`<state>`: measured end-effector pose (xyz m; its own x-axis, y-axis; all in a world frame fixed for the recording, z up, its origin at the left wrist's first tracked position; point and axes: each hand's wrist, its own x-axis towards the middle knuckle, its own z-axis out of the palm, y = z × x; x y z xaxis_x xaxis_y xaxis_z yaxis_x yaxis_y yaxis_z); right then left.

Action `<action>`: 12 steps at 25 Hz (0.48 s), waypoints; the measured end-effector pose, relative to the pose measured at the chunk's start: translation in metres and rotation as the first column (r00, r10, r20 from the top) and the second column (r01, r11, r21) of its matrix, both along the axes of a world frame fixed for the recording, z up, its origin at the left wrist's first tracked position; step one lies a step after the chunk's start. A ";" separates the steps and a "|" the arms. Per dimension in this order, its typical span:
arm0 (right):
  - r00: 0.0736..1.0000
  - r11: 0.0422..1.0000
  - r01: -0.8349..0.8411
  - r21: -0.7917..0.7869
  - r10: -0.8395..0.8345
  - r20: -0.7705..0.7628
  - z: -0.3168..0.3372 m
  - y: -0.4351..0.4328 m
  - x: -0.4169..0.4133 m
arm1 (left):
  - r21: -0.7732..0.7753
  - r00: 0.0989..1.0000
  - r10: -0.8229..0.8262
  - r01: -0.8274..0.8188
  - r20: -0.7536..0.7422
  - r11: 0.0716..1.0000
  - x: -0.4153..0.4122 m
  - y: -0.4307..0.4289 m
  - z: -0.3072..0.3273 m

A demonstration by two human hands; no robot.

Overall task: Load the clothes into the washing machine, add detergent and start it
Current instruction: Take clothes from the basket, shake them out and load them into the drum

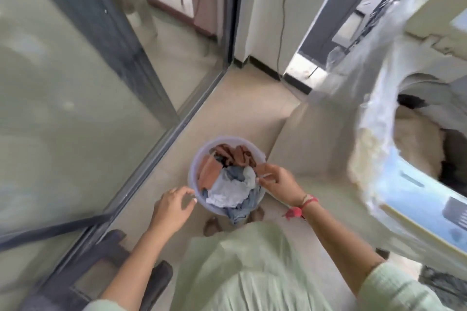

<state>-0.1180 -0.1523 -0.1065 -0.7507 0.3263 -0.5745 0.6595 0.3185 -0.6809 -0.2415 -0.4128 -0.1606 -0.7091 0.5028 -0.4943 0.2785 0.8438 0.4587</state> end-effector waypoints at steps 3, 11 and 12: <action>0.978 1.000 -0.017 -0.001 0.017 0.210 -0.101 0.006 -0.023 | -0.084 0.998 -0.063 0.064 0.025 0.994 -0.013 0.012 -0.069; 0.593 0.689 -0.724 0.030 0.600 0.537 -0.335 0.000 -0.043 | -0.205 0.803 -0.571 0.596 0.171 0.777 -0.028 0.072 -0.286; 0.531 0.625 -0.781 0.013 0.652 0.542 -0.355 0.000 -0.040 | -0.215 0.767 -0.612 0.642 0.193 0.736 -0.024 0.074 -0.304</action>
<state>-0.1582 -0.1527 -0.4616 -0.4634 -0.0387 -0.8853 0.3260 0.9215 -0.2109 -0.2654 -0.3387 -0.4644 -0.2160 0.6616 -0.7181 0.7504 0.5830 0.3114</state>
